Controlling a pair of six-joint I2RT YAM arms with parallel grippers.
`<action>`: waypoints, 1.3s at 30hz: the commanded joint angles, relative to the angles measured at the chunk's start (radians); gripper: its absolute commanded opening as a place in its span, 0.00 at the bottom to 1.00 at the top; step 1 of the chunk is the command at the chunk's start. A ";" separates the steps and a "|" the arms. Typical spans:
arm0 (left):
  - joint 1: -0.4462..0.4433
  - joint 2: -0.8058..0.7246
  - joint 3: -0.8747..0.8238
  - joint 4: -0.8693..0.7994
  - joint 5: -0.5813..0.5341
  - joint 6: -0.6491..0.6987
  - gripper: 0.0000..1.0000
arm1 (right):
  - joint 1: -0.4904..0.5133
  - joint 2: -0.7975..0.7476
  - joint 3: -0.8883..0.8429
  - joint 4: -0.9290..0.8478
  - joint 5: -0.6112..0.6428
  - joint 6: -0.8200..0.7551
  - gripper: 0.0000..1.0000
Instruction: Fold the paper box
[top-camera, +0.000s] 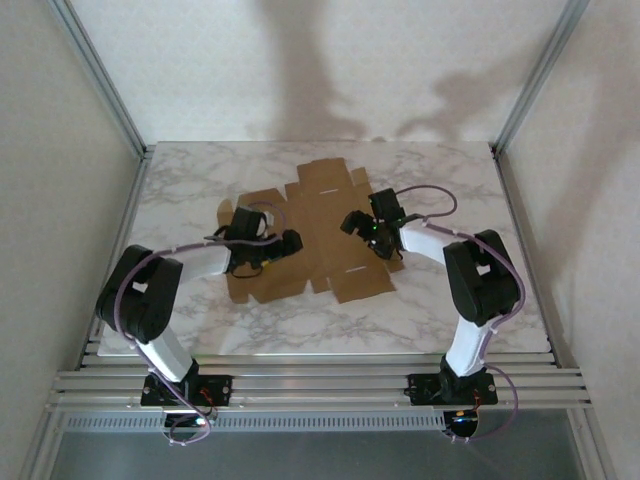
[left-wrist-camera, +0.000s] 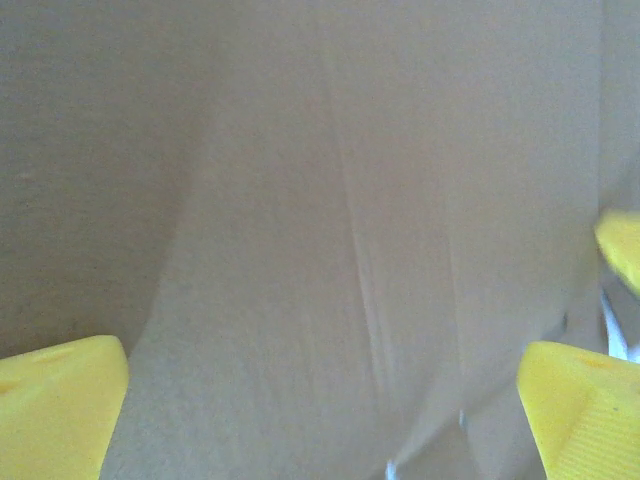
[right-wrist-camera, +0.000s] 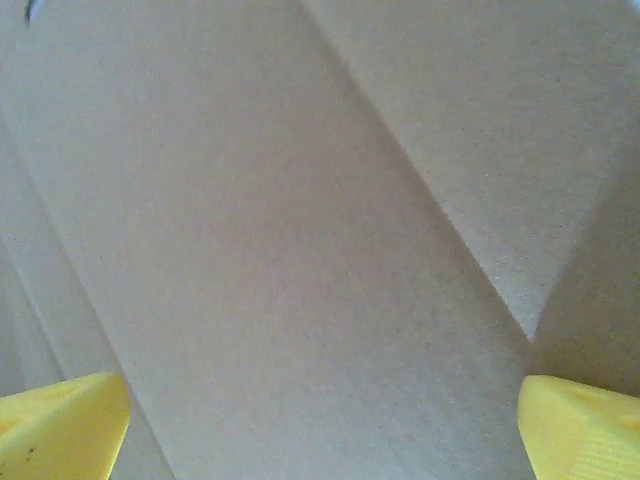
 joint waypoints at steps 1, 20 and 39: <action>-0.122 -0.056 -0.075 0.087 0.051 -0.187 0.99 | -0.007 0.066 0.089 -0.013 -0.060 -0.058 0.99; -0.094 -0.169 0.046 -0.014 0.023 0.050 0.99 | -0.011 -0.186 -0.119 0.038 -0.114 -0.045 0.99; -0.073 -0.020 0.008 -0.091 -0.071 0.051 0.99 | -0.032 -0.237 -0.319 0.079 -0.108 0.042 0.99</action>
